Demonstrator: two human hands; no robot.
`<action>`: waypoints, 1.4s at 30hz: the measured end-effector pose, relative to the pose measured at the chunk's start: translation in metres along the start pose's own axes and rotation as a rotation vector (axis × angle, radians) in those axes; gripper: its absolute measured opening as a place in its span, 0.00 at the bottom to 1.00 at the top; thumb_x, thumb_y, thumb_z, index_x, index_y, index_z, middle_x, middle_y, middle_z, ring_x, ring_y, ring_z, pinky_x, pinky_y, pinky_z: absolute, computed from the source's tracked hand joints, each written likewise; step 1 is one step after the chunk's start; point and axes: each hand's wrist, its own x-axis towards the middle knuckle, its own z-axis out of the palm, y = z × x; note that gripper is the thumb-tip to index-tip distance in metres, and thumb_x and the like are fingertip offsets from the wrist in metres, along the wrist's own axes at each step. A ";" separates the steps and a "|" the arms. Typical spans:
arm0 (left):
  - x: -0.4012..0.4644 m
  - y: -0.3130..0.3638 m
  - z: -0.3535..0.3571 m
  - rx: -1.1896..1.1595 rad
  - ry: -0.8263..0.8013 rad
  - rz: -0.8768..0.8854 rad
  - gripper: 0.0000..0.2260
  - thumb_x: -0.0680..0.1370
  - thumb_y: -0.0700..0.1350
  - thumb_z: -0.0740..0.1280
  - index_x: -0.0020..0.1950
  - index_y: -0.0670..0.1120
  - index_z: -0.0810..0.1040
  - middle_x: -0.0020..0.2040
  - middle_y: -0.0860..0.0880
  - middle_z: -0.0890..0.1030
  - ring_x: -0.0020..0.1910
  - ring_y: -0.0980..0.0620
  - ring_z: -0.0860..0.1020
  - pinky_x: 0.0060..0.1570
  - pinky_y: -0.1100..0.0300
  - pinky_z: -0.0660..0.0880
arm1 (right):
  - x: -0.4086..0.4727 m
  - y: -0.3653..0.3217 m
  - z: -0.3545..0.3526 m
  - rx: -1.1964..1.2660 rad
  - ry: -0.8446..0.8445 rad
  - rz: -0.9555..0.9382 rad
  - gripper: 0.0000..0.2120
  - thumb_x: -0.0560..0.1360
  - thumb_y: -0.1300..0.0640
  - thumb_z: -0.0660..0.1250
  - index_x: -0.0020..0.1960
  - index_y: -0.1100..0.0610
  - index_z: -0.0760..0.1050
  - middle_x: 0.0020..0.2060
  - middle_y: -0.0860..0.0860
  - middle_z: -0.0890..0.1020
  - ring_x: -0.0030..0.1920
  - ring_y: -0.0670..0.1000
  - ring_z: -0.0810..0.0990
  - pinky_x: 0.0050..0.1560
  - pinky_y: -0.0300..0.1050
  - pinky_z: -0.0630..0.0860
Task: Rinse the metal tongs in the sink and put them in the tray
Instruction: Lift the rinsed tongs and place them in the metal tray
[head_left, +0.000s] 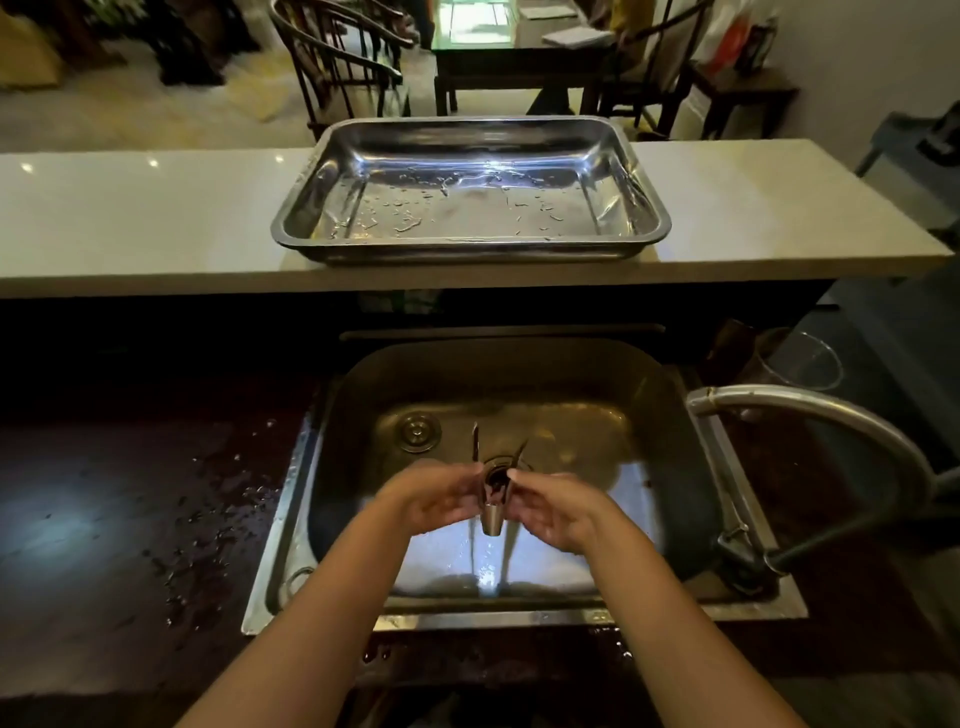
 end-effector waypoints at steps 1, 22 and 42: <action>0.002 -0.003 0.001 -0.022 0.009 -0.029 0.07 0.76 0.40 0.65 0.40 0.40 0.79 0.28 0.47 0.84 0.28 0.54 0.83 0.26 0.64 0.78 | 0.002 0.003 0.001 0.036 0.001 0.034 0.05 0.75 0.61 0.66 0.41 0.61 0.77 0.24 0.52 0.84 0.25 0.48 0.83 0.21 0.33 0.74; -0.037 -0.015 -0.013 0.039 0.088 0.469 0.17 0.75 0.35 0.65 0.62 0.47 0.76 0.53 0.48 0.82 0.50 0.53 0.81 0.44 0.61 0.79 | 0.003 0.019 0.023 -0.385 0.120 -0.614 0.11 0.73 0.63 0.67 0.55 0.55 0.76 0.45 0.54 0.82 0.47 0.54 0.82 0.36 0.35 0.78; -0.138 0.283 0.000 0.193 0.169 1.161 0.14 0.73 0.38 0.69 0.58 0.42 0.74 0.54 0.41 0.80 0.53 0.45 0.80 0.52 0.51 0.79 | -0.115 -0.279 0.093 -0.540 0.253 -1.292 0.24 0.73 0.59 0.69 0.67 0.55 0.69 0.48 0.54 0.81 0.47 0.52 0.82 0.43 0.44 0.82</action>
